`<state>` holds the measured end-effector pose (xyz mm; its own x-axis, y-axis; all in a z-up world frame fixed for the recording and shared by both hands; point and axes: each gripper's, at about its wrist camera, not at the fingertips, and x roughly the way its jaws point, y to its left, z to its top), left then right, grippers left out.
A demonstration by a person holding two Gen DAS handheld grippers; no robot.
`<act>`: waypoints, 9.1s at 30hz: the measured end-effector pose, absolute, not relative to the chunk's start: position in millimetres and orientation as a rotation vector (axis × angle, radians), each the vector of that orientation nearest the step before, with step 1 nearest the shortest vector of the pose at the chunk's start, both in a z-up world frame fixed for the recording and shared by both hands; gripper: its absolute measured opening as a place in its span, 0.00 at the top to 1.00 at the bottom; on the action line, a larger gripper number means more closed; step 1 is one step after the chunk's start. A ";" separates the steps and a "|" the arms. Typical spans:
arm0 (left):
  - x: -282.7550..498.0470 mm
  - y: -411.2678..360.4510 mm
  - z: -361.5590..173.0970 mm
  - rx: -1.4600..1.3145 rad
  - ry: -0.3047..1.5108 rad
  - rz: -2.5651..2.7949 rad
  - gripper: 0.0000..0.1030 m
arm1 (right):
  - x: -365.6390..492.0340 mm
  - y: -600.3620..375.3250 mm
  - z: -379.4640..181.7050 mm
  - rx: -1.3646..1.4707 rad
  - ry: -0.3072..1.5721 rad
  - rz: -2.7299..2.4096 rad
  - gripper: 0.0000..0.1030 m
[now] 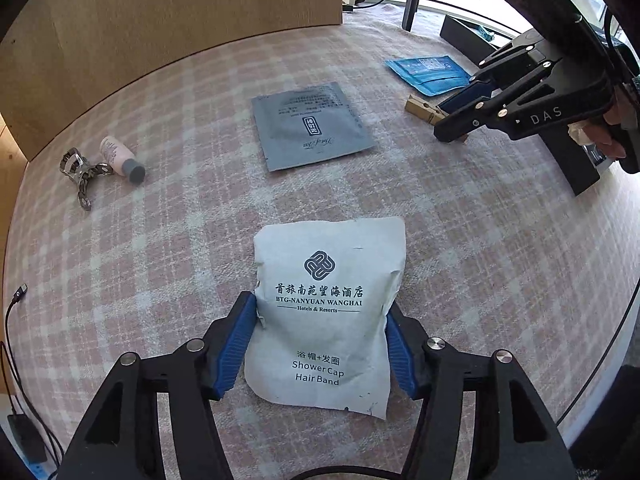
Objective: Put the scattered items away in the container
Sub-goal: 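Lift the shower-cap packet with the left tool while the right tool grasps the wooden peg, then carry the shower-cap packet and wooden peg into the black tray and release, then move both tools back over the grey sachet and blue packet, then grasp the grey sachet with the left tool while the right tool grasps the blue packet, then carry the grey sachet and blue packet into the black tray and release, then move both tools back over the silver clip and pink tube, then grasp the silver metal clip with the left tool while the right tool grasps the pink tube, then carry the silver clip and pink tube into the black tray and release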
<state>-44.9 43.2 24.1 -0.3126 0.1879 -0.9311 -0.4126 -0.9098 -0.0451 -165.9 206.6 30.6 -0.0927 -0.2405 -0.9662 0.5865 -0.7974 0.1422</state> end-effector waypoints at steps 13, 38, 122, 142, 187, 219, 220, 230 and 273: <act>-43.3 46.5 54.3 -1.489 0.075 2.340 0.51 | -112.4 273.5 93.8 1.458 -0.216 -2.189 0.88; -141.9 378.2 158.6 -1.023 0.181 2.058 0.50 | -62.0 576.6 164.3 1.531 -0.437 -2.896 0.88; -120.9 96.4 55.8 -1.468 -0.011 2.292 0.95 | -187.8 290.4 67.3 1.582 0.353 -2.072 0.88; -132.5 279.9 169.4 -1.070 0.051 2.078 0.95 | -80.0 528.5 168.6 1.545 -0.213 -2.756 0.88; -117.5 -25.9 104.2 -1.398 -0.231 2.728 0.51 | -124.2 327.5 157.4 1.336 -0.124 -2.469 0.53; -229.3 -126.1 38.9 -1.842 -0.453 2.763 0.48 | -212.0 -1.6 41.3 1.433 0.224 -2.066 0.62; -228.9 -126.4 37.5 -1.836 -0.461 2.762 0.48 | -213.3 -5.5 39.1 1.433 0.234 -2.066 0.62; -219.4 -122.0 39.2 -1.756 -0.544 2.734 0.80 | -222.5 -12.3 28.2 1.458 0.262 -2.072 0.85; -200.0 -97.1 42.8 -1.710 -0.385 2.714 0.80 | -37.0 238.4 123.7 1.398 -0.356 -2.527 0.86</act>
<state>-200.0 -97.1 42.8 -0.4371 0.0513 -0.8980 0.2006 -0.9677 -0.1529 -37.0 238.4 123.7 -0.5178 -0.3159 -0.7951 0.0836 -0.9436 0.3204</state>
